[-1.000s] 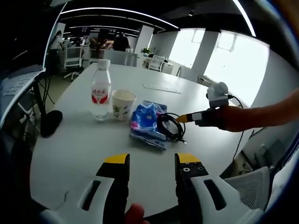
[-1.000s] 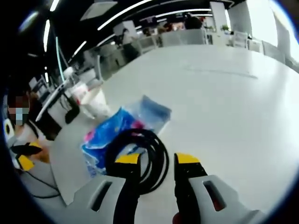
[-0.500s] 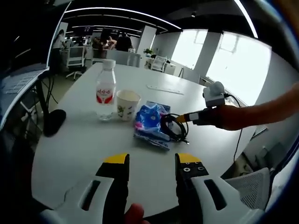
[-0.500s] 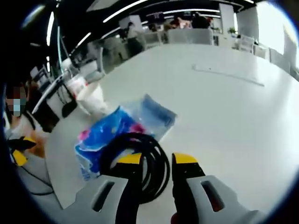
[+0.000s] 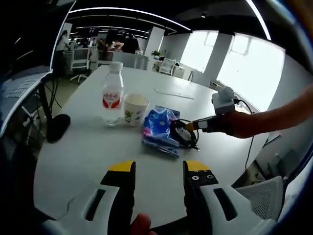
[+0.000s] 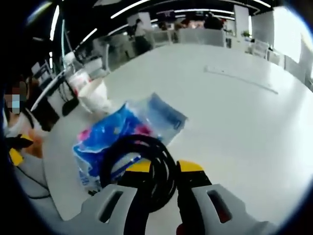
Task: Arrange the tabletop items into an orderly group along one side of the table until the central work area is clear of visible clutter.
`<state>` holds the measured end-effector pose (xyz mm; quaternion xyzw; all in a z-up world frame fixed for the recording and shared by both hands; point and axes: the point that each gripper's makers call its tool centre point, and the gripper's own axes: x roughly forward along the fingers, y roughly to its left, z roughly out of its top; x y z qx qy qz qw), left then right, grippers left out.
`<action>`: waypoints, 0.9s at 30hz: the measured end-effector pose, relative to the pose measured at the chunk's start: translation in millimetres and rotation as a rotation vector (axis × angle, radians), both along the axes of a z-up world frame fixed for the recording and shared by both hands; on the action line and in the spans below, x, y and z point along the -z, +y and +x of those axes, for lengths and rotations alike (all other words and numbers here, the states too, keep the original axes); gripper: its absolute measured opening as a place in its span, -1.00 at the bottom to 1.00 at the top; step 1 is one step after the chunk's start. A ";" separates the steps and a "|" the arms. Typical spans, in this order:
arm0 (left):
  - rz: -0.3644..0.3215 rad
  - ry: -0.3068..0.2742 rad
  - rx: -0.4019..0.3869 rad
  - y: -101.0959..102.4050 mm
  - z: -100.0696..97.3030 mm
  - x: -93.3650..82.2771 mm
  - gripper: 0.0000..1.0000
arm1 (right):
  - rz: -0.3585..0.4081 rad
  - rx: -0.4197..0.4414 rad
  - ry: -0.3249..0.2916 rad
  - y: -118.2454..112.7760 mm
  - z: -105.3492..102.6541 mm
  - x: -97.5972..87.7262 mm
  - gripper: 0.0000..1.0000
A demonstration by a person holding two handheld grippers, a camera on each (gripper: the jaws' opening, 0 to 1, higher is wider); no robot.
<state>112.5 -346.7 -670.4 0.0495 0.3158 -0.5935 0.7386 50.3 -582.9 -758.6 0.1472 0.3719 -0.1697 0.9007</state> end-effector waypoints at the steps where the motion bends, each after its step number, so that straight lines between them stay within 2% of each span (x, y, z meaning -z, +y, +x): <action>1: 0.001 -0.001 0.001 0.1 -0.1 0.2 -0.25 | -0.007 -0.003 0.003 0.5 -0.3 -0.8 -0.70; 3: 0.001 -0.001 0.002 -0.2 -0.9 -0.2 -0.25 | -0.024 -0.007 0.012 -2.0 -1.0 -1.6 -0.77; 10: 0.000 -0.003 0.007 -1.8 -2.5 0.0 -0.26 | -0.020 -0.011 -0.002 3.2 -7.2 -8.6 -0.82; 27: -0.002 -0.008 0.024 -6.3 -5.6 -1.6 -0.27 | -0.082 -0.010 -0.072 8.1 -29.4 -30.7 -0.88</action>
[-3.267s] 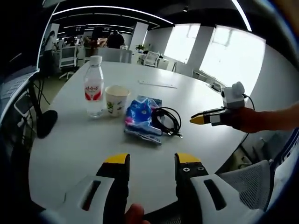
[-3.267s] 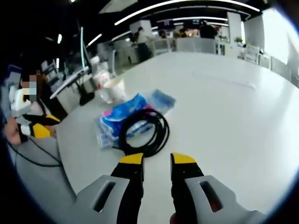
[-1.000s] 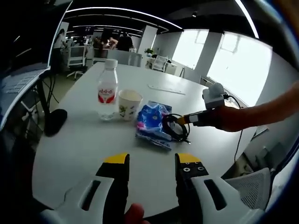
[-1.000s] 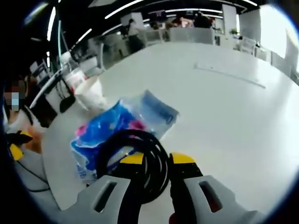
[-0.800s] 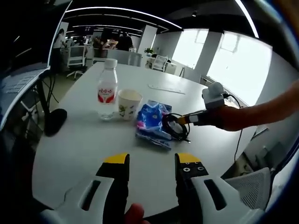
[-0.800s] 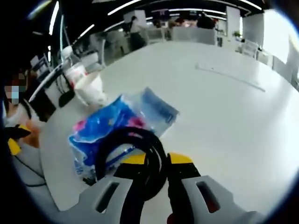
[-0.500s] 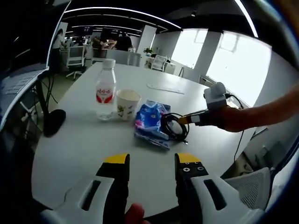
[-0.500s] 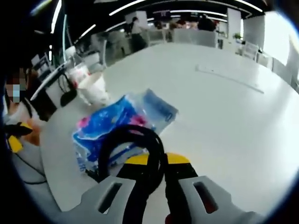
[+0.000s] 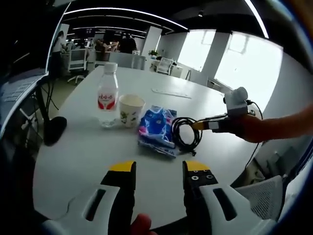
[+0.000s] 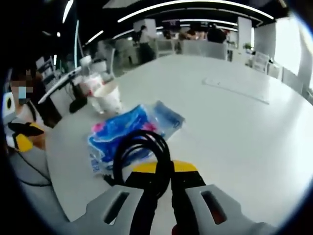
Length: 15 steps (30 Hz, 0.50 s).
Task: Arrange the tabletop items into an orderly group along one side of the table until the central work area is clear of visible clutter.
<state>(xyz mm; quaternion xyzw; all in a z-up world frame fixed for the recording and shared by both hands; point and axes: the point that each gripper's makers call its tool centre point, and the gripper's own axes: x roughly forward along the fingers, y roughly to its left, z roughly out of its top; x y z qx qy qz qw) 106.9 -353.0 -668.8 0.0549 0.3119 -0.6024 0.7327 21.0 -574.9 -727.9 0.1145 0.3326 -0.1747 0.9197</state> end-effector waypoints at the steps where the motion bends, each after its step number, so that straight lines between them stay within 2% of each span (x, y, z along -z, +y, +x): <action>1: 0.000 0.000 0.000 0.0 -0.1 -0.3 -0.27 | -0.002 0.003 -0.004 0.2 -1.4 -1.5 -0.88; 15: -0.006 -0.012 0.016 -6.7 -3.2 -5.5 -0.27 | -0.044 0.015 -0.058 8.6 -21.9 -21.6 -0.92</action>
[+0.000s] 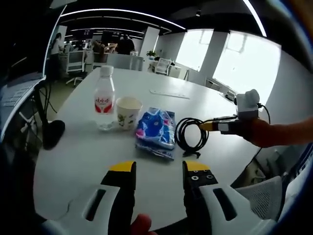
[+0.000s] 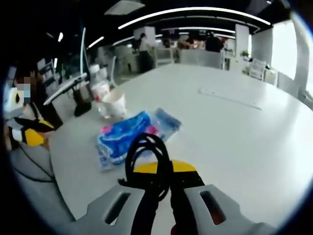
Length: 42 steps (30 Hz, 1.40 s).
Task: Arrange the tabletop items into an orderly group along one side of the table until the central work area is clear of visible clutter.
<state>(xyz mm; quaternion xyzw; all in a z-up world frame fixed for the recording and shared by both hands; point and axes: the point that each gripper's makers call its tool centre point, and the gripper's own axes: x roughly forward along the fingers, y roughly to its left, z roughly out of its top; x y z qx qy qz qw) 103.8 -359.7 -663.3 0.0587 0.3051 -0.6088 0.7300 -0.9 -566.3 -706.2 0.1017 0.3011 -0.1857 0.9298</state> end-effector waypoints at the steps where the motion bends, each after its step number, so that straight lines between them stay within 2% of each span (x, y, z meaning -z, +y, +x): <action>1: 0.000 0.000 0.001 -0.3 -0.6 -0.1 -0.27 | 0.001 0.001 -0.003 0.2 -1.0 -0.4 -0.92; 10: 0.000 0.001 0.005 -0.6 -6.1 0.8 -0.27 | -0.003 0.023 -0.029 0.0 -11.6 -10.2 -0.92; 28: 0.003 -0.009 0.009 -0.5 -4.5 -2.4 -0.27 | -0.036 0.092 -0.073 -26.8 -31.8 -34.7 -0.92; 42: -0.002 -0.017 0.006 -2.8 -2.1 -6.6 -0.26 | -0.039 0.146 -0.093 -37.2 -42.5 -50.4 -0.92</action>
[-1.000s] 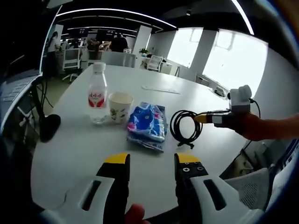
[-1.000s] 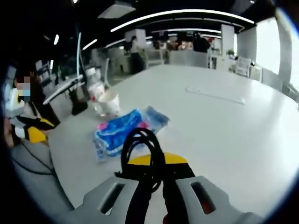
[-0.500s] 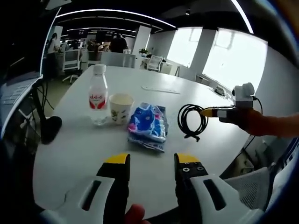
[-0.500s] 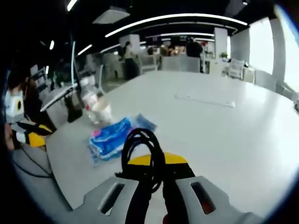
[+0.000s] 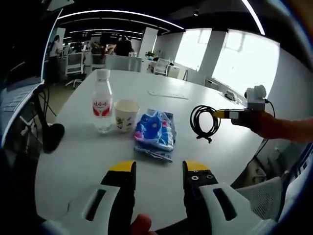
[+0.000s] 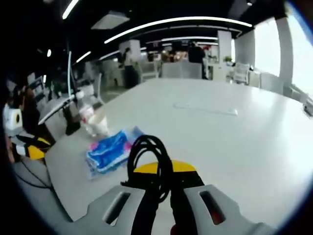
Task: Arrange the tabletop items into an orderly group along one side of the table until the central work area is clear of visible clutter.
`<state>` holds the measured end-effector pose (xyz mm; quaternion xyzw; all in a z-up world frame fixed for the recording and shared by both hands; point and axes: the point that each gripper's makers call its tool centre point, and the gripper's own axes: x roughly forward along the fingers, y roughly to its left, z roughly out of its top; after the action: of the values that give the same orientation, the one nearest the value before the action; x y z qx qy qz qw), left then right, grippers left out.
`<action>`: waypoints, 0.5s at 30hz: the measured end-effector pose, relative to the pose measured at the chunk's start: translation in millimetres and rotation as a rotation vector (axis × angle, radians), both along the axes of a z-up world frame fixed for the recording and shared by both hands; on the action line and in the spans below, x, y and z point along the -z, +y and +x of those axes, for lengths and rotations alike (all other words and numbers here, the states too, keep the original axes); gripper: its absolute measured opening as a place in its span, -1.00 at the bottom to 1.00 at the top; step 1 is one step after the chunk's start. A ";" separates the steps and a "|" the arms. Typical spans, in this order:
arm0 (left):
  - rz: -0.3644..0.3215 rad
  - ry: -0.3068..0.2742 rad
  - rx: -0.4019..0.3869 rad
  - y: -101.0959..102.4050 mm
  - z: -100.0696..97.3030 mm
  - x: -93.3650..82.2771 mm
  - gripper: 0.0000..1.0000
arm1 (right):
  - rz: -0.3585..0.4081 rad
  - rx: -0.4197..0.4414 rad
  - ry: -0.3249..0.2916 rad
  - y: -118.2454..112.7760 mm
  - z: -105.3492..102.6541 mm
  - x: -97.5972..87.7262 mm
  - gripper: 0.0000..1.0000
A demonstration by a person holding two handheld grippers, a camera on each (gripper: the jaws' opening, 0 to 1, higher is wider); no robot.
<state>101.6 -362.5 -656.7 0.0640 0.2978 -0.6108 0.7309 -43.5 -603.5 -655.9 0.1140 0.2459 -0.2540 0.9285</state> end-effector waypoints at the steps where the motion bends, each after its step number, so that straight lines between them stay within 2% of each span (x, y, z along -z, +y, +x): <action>1: -0.003 0.000 -0.003 -0.2 0.7 -0.8 -0.26 | 0.001 0.003 0.001 -0.1 -0.9 -0.6 -0.92; 11: -0.005 0.012 -0.001 -0.2 -1.3 3.0 -0.26 | 0.013 0.033 0.007 -10.6 -13.0 3.6 -0.92; 15: -0.005 0.014 -0.001 -0.8 -0.2 3.1 -0.26 | 0.038 0.072 0.007 -13.2 -19.9 6.5 -0.92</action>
<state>101.4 -363.3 -659.8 0.0577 0.3014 -0.6115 0.7293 -63.4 -616.7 -662.4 0.1397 0.2495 -0.2831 0.9155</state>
